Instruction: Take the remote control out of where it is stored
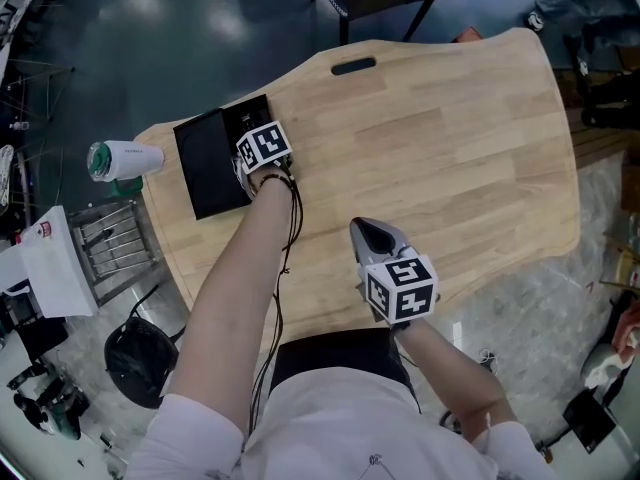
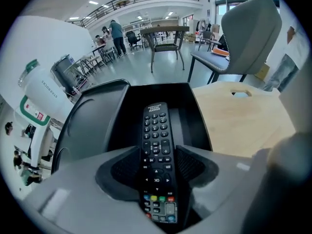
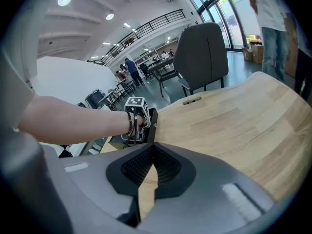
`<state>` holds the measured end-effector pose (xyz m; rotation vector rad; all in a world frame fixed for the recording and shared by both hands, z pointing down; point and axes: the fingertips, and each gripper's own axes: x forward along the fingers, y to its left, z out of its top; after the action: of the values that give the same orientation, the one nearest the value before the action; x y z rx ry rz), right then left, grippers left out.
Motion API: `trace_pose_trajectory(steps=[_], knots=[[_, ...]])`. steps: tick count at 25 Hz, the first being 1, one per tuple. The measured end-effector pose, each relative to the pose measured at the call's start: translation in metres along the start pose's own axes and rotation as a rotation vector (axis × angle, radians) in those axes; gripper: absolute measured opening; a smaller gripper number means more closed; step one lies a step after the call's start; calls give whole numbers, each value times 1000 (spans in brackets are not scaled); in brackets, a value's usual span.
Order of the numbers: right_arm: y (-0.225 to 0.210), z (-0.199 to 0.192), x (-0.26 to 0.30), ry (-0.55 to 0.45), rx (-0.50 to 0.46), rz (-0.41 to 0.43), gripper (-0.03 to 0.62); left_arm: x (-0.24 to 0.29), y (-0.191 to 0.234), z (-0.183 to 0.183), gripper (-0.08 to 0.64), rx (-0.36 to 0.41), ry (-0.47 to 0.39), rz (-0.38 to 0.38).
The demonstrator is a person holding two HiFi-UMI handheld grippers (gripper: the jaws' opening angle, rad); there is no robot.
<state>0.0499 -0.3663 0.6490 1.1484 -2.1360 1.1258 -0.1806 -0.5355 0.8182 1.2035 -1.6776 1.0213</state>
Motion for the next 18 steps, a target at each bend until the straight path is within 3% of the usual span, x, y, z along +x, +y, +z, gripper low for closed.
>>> trace_pose_trajectory(steps=[7, 12, 18], knots=[[4, -3, 3, 13, 5, 19, 26, 2, -5, 0, 242, 42, 14, -33], [7, -8, 5, 28, 17, 30, 26, 8, -7, -1, 241, 27, 53, -84], [10, -8, 8, 33, 13, 30, 26, 8, -10, 2, 239, 37, 41, -107]])
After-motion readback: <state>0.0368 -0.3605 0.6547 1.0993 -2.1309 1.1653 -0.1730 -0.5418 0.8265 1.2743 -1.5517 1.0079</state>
